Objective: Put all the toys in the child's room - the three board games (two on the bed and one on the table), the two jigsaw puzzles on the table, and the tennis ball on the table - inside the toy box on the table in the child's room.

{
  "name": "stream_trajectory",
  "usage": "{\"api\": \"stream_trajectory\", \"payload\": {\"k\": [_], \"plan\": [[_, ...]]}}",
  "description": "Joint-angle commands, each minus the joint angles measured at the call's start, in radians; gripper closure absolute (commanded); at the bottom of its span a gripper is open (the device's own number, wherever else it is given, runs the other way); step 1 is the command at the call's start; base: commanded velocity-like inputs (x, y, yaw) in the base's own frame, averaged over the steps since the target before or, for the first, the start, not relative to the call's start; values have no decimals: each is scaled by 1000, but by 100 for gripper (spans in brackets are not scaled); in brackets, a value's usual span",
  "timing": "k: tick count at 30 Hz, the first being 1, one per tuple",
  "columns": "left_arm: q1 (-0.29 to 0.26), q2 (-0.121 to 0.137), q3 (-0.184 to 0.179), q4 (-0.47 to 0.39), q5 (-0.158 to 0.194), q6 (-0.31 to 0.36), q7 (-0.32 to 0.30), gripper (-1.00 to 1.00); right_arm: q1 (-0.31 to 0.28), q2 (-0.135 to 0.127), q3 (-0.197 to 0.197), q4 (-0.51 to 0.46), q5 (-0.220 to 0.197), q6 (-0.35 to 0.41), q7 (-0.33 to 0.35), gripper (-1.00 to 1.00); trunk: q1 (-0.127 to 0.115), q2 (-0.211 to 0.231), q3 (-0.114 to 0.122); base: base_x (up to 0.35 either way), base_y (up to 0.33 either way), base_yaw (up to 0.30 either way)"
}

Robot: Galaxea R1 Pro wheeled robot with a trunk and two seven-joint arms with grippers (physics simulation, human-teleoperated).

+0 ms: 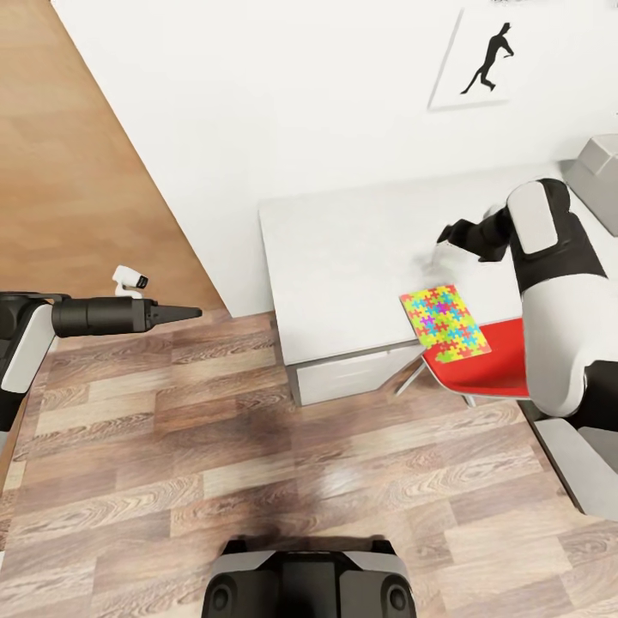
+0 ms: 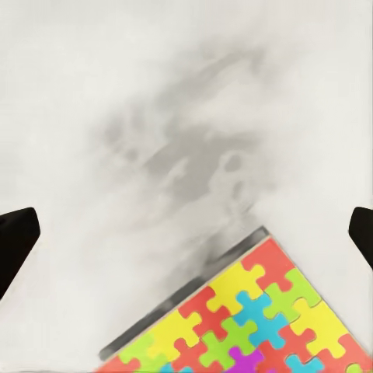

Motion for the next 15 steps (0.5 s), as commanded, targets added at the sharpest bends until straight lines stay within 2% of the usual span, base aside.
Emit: {"api": "stream_trajectory", "payload": {"k": [1, 5, 9, 12, 15], "plan": [[-1, 1, -2, 1, 2, 5, -2, -100, 0, 0, -8, -23, -11, 10, -9, -100, 1, -2, 0, 0, 0, 0], [-1, 2, -2, 4, 1, 5, -1, -100, 8, -7, -47, -105, -17, 27, -9, -100, 1, -2, 2, 0, 0, 0], [0, 2, -2, 5, 1, 5, -1, -100, 26, -30, -72, -156, -38, 27, -7, -100, 1, -2, 3, 0, 0, 0], [0, 3, -1, 7, 1, 5, -1, -100, 44, -56, -82, -175, -89, 27, -6, -100, 1, -2, 3, 0, 0, 0], [0, 4, -1, 10, 0, 5, -1, -100, 72, -89, -87, -186, -183, 27, -4, -100, 1, -2, 3, 0, 0, 0]]}}
